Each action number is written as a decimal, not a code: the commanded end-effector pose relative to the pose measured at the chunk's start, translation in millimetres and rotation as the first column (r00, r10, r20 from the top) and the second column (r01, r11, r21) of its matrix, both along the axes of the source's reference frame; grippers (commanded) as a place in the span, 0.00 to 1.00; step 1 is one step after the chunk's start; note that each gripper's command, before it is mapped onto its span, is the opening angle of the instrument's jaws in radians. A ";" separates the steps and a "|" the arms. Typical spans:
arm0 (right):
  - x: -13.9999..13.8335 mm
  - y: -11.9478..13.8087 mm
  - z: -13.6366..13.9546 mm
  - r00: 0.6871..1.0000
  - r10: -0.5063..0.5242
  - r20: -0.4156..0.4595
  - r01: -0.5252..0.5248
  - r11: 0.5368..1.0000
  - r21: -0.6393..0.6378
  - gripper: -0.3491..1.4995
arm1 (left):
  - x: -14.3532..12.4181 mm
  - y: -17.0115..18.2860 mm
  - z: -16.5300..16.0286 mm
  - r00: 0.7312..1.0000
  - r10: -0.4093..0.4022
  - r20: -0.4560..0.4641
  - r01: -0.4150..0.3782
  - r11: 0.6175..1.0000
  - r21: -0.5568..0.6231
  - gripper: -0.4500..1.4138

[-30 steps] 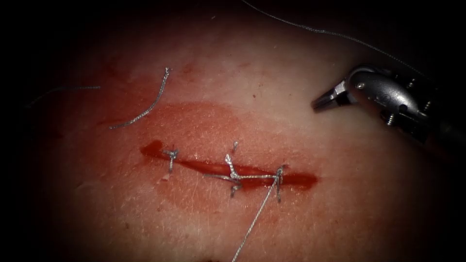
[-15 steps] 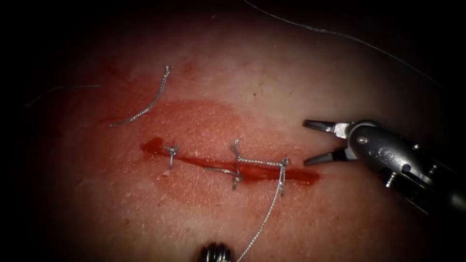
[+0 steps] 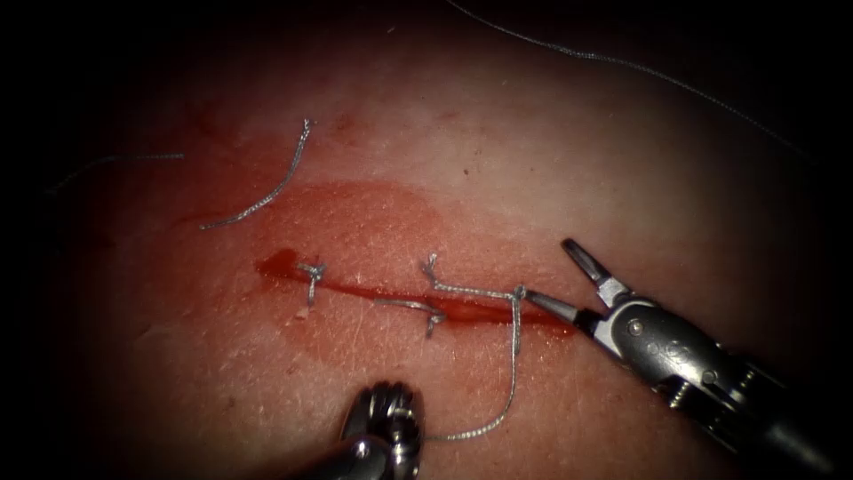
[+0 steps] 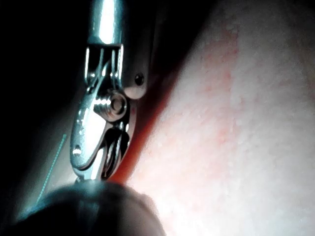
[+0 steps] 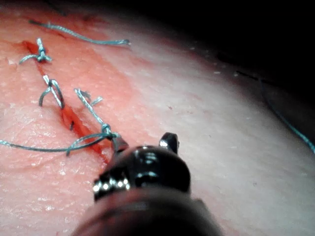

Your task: Wound Closure

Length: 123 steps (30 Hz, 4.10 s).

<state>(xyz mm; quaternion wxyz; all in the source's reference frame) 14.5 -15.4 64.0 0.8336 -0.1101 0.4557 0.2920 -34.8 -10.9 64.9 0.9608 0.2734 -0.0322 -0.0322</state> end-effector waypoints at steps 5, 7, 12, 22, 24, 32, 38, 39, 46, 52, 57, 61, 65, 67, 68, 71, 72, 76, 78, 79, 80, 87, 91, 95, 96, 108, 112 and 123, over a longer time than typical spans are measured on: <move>2.4 1.2 -2.9 1.000 -0.002 0.010 0.002 1.000 -0.002 0.41 | -0.7 0.8 -0.4 1.000 -0.006 0.002 0.006 1.000 -0.008 0.00; 2.3 2.2 -5.1 1.000 0.005 0.016 -0.005 1.000 -0.006 0.36 | -0.6 0.6 -0.2 1.000 -0.006 0.002 0.006 1.000 -0.009 0.00; 3.3 2.5 -7.2 1.000 -0.018 0.019 0.018 1.000 0.004 0.20 | -0.7 0.6 -0.1 1.000 -0.005 -0.001 0.005 1.000 -0.012 0.00; 7.3 2.1 -4.6 0.999 -0.025 0.029 0.025 1.000 0.004 0.37 | -0.6 0.5 -0.2 1.000 -0.005 -0.001 0.005 1.000 -0.012 0.00; 7.4 2.3 -4.1 0.999 -0.031 0.033 0.031 1.000 0.000 0.54 | -0.6 0.5 -0.2 1.000 -0.005 -0.001 0.005 1.000 -0.012 0.00; 7.4 1.9 -3.2 0.997 -0.042 0.057 0.041 0.999 0.011 0.52 | -0.6 0.5 -0.2 1.000 -0.006 -0.001 0.006 1.000 -0.012 0.00; 8.0 1.8 -2.1 0.993 -0.067 0.093 0.066 0.998 0.019 0.00 | -0.6 0.4 -0.2 1.000 -0.006 -0.001 0.006 1.000 -0.012 0.00; 8.0 2.0 -2.2 0.991 -0.072 0.111 0.071 0.997 0.010 0.00 | -0.6 0.4 -0.2 1.000 -0.006 -0.001 0.006 1.000 -0.012 0.00; 5.7 5.6 -4.1 0.995 -0.035 0.090 0.034 0.999 0.005 0.00 | -0.2 -1.5 -0.2 1.000 0.001 -0.031 0.000 1.000 0.024 0.00; 2.8 7.1 -2.2 0.995 0.002 0.103 -0.001 1.000 -0.009 0.00 | -0.6 -2.2 -0.2 0.999 -0.004 -0.043 0.006 0.999 0.033 0.00; 2.0 6.9 -0.4 0.996 0.019 0.087 -0.018 1.000 -0.007 0.00 | -0.7 -3.1 0.4 0.998 0.005 -0.055 -0.003 0.999 0.043 0.00; 2.0 7.0 0.1 0.996 0.024 0.086 -0.023 1.000 -0.007 0.00 | -0.7 -4.4 0.9 0.995 0.048 -0.085 -0.042 0.997 0.068 0.00; 2.1 7.0 0.1 0.996 0.026 0.081 -0.026 1.000 -0.010 0.00 | -0.7 -5.9 1.0 0.992 0.090 -0.085 -0.082 0.992 0.100 0.00; 2.1 7.0 0.1 0.996 0.026 0.082 -0.026 1.000 -0.010 0.00 | -0.8 -6.5 1.0 0.991 0.104 -0.083 -0.094 0.989 0.116 0.00; 2.1 7.0 0.0 0.996 0.026 0.082 -0.026 1.000 -0.010 0.00 | -0.8 -6.8 1.0 0.991 0.108 -0.083 -0.098 0.988 0.120 0.00; 2.0 7.1 -0.1 0.996 0.027 0.079 -0.027 1.000 -0.010 0.00 | -1.0 -7.5 1.2 0.991 0.114 -0.076 -0.105 0.987 0.121 0.00; 1.9 7.1 -0.2 0.996 0.027 0.079 -0.027 1.000 -0.009 0.00 | -1.0 -7.5 1.2 0.991 0.112 -0.076 -0.102 0.987 0.124 0.00; 1.6 7.5 -0.4 0.996 0.033 0.078 -0.032 0.999 -0.011 0.00 | -0.8 -7.8 1.1 0.988 0.132 -0.079 -0.120 0.982 0.144 0.00; 1.5 7.6 -0.3 0.996 0.035 0.076 -0.034 0.999 -0.013 0.00 | -0.8 -8.1 1.1 0.988 0.140 -0.072 -0.128 0.980 0.152 0.00; 1.4 7.6 -0.3 0.996 0.035 0.076 -0.034 0.999 -0.013 0.00 | -0.9 -8.1 1.1 0.987 0.145 -0.069 -0.133 0.980 0.150 0.00; 1.4 7.7 -0.2 0.996 0.037 0.078 -0.036 0.999 -0.014 0.00 | -0.9 -8.3 1.1 0.986 0.152 -0.067 -0.139 0.977 0.160 0.00; 0.0 8.5 -0.2 0.993 0.074 0.090 -0.072 0.997 -0.020 0.00 | -0.9 -8.9 1.1 0.983 0.173 -0.064 -0.160 0.972 0.174 0.00; 0.1 8.4 -0.4 0.994 0.074 0.082 -0.073 0.997 -0.015 0.00 | -0.9 -8.7 1.1 0.984 0.165 -0.065 -0.151 0.973 0.176 0.00; 0.8 7.8 -1.0 0.996 0.073 0.058 -0.072 0.997 -0.023 0.00 | -1.2 -6.4 1.0 0.989 0.136 -0.059 -0.127 0.983 0.136 0.00; 0.9 7.2 -1.3 0.996 0.080 0.048 -0.079 0.996 -0.031 0.34 | -1.3 -4.5 0.8 0.992 0.120 -0.047 -0.116 0.989 0.092 0.00; -1.8 7.7 -10.1 0.982 0.142 -0.125 -0.153 0.984 -0.091 0.00 | -3.1 7.7 -5.2 0.998 0.002 0.066 0.018 0.954 -0.298 0.00; -1.2 5.6 -8.9 0.988 0.016 -0.151 -0.020 0.999 -0.025 0.00 | -4.3 11.0 -7.6 0.996 -0.008 0.094 0.050 0.892 -0.450 0.00; 4.0 2.8 -3.1 0.865 -0.408 -0.291 0.413 0.910 -0.050 0.00 | -4.2 13.3 -6.4 0.992 0.039 0.122 0.032 0.850 -0.526 0.00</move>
